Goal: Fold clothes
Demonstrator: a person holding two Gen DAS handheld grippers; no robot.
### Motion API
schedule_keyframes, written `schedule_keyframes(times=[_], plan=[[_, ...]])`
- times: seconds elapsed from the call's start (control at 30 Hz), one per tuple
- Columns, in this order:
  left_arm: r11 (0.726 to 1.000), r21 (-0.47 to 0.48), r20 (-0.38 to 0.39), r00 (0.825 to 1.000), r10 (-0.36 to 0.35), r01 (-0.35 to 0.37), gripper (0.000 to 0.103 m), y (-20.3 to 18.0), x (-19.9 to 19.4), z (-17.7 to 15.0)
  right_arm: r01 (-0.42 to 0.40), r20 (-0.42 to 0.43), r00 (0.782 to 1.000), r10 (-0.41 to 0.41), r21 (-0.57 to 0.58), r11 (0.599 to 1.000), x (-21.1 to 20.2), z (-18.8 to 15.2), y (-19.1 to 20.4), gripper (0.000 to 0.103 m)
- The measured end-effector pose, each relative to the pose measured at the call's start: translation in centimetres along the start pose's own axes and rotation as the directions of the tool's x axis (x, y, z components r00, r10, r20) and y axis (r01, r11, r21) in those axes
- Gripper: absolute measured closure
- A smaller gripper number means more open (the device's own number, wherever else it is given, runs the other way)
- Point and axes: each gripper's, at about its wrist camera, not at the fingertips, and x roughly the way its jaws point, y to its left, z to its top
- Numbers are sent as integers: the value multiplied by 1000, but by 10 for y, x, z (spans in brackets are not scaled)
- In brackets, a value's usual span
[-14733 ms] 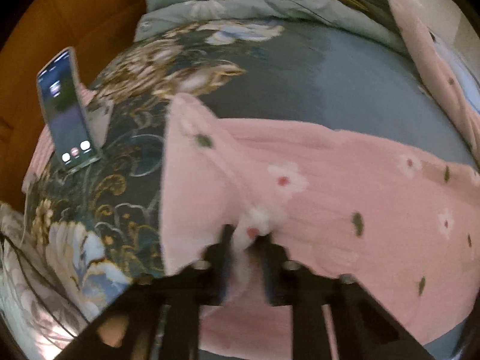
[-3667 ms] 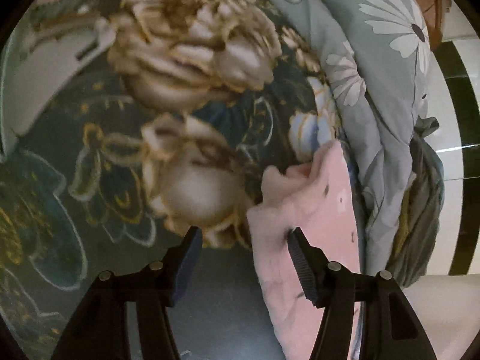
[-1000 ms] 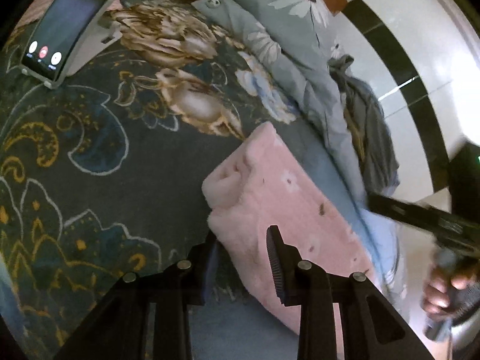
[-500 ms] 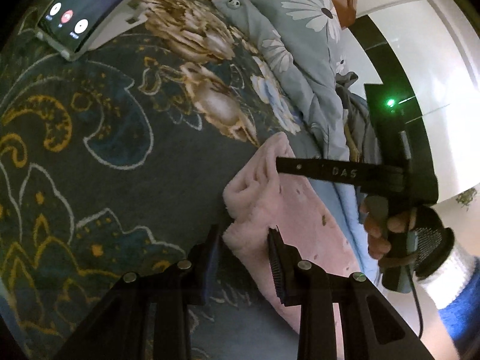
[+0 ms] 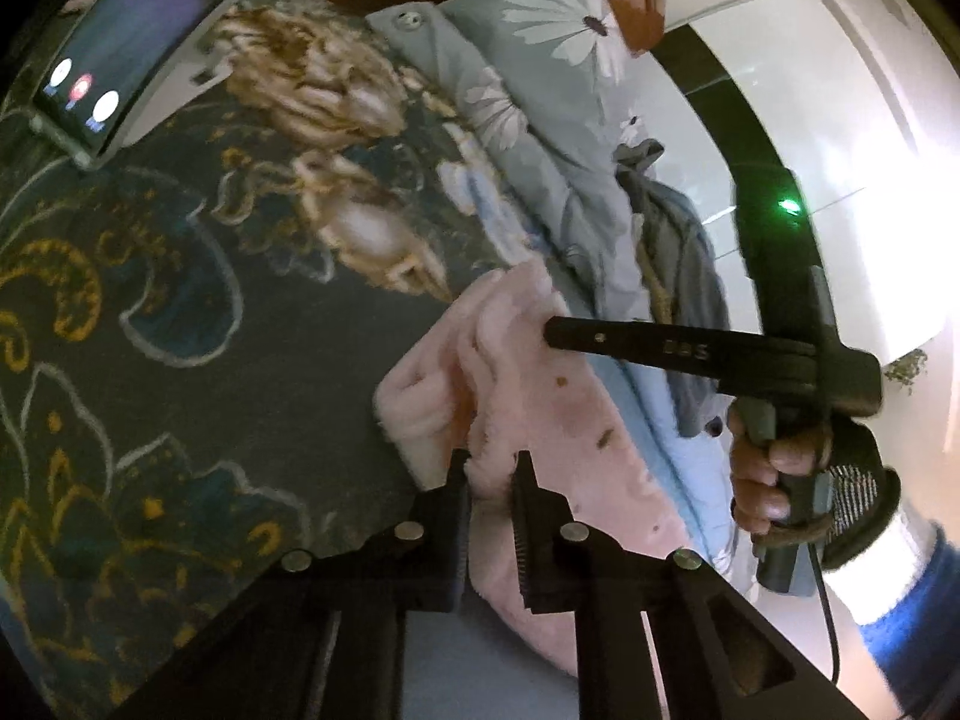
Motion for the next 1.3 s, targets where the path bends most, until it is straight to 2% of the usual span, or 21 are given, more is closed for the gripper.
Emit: schedule_keyframes(times=[0.1, 0.2, 0.23, 0.3, 0.4, 0.57, 0.67, 0.7, 0.73, 0.77, 0.8, 0.93, 1.1, 1.17, 1.2, 1.3], plan=[[999, -5, 22, 999, -39, 39, 90, -9, 3, 14, 17, 86, 996, -20, 36, 999, -25, 2, -9, 100], [999, 31, 21, 1000, 19, -20, 90, -11, 14, 28, 59, 123, 990, -68, 74, 996, -34, 13, -24, 100], [999, 32, 17, 999, 35, -36, 90, -8, 17, 30, 69, 123, 989, -80, 87, 994, -32, 17, -29, 100], [998, 21, -5, 998, 60, -60, 90, 2, 19, 28, 37, 98, 994, -48, 112, 993, -21, 19, -39, 100], [995, 6, -23, 994, 104, -104, 90, 15, 20, 18, 16, 54, 998, -22, 108, 994, 10, 21, -29, 100], [993, -31, -61, 992, 114, -116, 88, 25, 24, 15, 20, 5, 1000, -21, 116, 993, 44, 20, -22, 100], [990, -21, -74, 987, 141, -143, 84, 22, 24, 17, 27, 22, 999, -31, 152, 988, 38, 20, -28, 100], [988, -15, -78, 985, 155, -156, 79, 21, 23, 17, 27, 42, 999, -34, 164, 986, 31, 19, -29, 97], [984, -10, -81, 981, 176, -178, 67, 21, 22, 16, 37, 70, 996, -49, 170, 985, 21, 17, -31, 97], [981, -14, -83, 978, 193, -194, 60, 22, 21, 15, 46, 99, 993, -64, 172, 984, 10, 14, -31, 97], [977, -19, -84, 975, 208, -210, 58, 23, 21, 14, 55, 127, 989, -78, 176, 983, -1, 9, -33, 97], [983, -64, -84, 983, 165, -171, 54, 29, 22, 15, 75, 179, 977, -113, 207, 976, -38, -21, -41, 97], [987, -132, -77, 993, 84, -94, 56, 38, 28, 23, 97, 160, 974, -159, 337, 937, -68, -93, -67, 97], [992, -79, -77, 993, 87, -93, 68, 31, 30, 26, 117, 144, 971, -188, 399, 909, -81, -130, -80, 97], [993, -73, -89, 992, 87, -94, 82, 30, 33, 26, 129, 137, 969, -205, 430, 894, -89, -149, -87, 97], [994, -77, -84, 994, 72, -79, 87, 25, 29, 29, 151, 117, 963, -243, 513, 845, -109, -199, -105, 97]])
